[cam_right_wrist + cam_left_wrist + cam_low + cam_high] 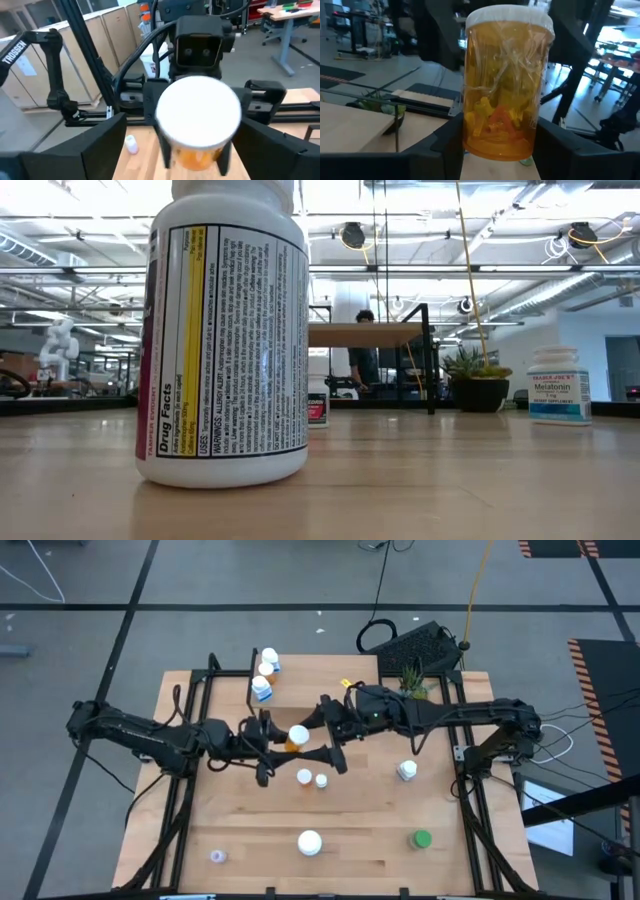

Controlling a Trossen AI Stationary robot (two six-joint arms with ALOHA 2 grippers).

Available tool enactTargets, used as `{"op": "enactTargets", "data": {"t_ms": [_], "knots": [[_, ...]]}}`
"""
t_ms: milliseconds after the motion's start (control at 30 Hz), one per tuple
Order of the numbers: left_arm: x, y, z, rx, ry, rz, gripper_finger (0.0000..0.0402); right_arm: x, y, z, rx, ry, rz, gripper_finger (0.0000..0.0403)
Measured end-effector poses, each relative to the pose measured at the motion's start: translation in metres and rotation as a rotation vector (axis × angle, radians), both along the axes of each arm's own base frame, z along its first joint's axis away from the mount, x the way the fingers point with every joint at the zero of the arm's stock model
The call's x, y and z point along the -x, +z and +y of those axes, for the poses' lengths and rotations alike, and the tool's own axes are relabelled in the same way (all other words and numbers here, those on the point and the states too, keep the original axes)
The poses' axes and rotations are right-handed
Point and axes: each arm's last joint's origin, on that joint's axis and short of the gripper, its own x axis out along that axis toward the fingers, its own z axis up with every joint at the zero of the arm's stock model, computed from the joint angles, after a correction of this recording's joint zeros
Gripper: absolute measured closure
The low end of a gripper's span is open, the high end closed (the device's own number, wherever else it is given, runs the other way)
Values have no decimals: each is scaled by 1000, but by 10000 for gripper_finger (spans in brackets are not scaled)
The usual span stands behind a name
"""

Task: Pick and place medicine bottles onto shelf by color
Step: Put the bottom left orange pill bottle on the shelf

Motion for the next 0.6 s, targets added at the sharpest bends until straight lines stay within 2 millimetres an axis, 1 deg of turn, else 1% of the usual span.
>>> {"op": "enactTargets", "data": {"t_ms": [133, 367, 600], "knots": [[-1, -1, 3, -1, 4, 11, 209, 0, 1, -8, 2, -20, -14, 92], [-1, -2, 9, -2, 24, 20, 217, -2, 2, -12, 2, -30, -35, 140], [-1, -2, 12, -2, 34, 19, 196, -3, 0, -15, 2, -39, -23, 182]]}}
